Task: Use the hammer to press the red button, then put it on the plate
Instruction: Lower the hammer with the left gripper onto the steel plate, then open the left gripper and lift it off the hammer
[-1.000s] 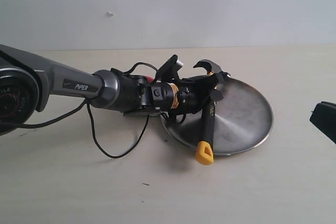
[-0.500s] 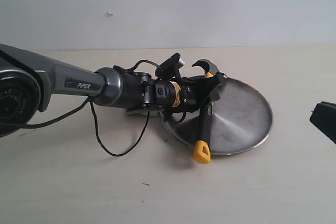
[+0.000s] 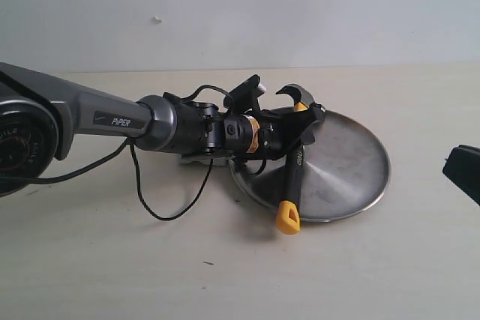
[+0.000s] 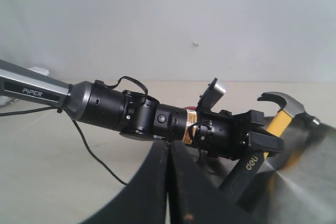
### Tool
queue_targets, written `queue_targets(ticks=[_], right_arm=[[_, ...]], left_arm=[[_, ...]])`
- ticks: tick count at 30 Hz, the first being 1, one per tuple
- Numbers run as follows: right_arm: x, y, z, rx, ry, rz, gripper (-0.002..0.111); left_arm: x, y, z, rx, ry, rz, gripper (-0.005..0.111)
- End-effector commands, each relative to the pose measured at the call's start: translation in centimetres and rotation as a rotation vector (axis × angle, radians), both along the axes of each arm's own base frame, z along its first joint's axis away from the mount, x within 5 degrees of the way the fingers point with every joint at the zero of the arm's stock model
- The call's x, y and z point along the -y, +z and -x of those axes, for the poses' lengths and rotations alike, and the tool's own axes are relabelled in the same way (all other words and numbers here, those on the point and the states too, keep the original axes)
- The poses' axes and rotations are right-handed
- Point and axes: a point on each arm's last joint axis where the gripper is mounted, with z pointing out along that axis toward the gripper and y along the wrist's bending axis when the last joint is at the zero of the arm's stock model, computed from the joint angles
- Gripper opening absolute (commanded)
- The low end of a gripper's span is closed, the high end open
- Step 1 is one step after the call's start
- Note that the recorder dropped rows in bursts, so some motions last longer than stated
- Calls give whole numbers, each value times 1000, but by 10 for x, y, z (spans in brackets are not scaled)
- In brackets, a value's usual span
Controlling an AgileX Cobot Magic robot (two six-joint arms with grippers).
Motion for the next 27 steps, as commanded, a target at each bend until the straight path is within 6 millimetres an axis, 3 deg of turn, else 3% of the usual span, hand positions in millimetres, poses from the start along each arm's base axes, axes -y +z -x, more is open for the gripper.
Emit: queue_targets(ticks=[1,9,18,27], right_arm=[[0,-1,0,1,1,0,0],[0,-1,0,1,1,0,0],[0,-1,0,1,1,0,0],[0,-1,0,1,1,0,0]], left_arm=[[4,11,0,42,-41,15,19],[5,12,1,44,-53,25,48],[7,23,2,61,-74,59,50],[11,87,9,187,-170,169,48]])
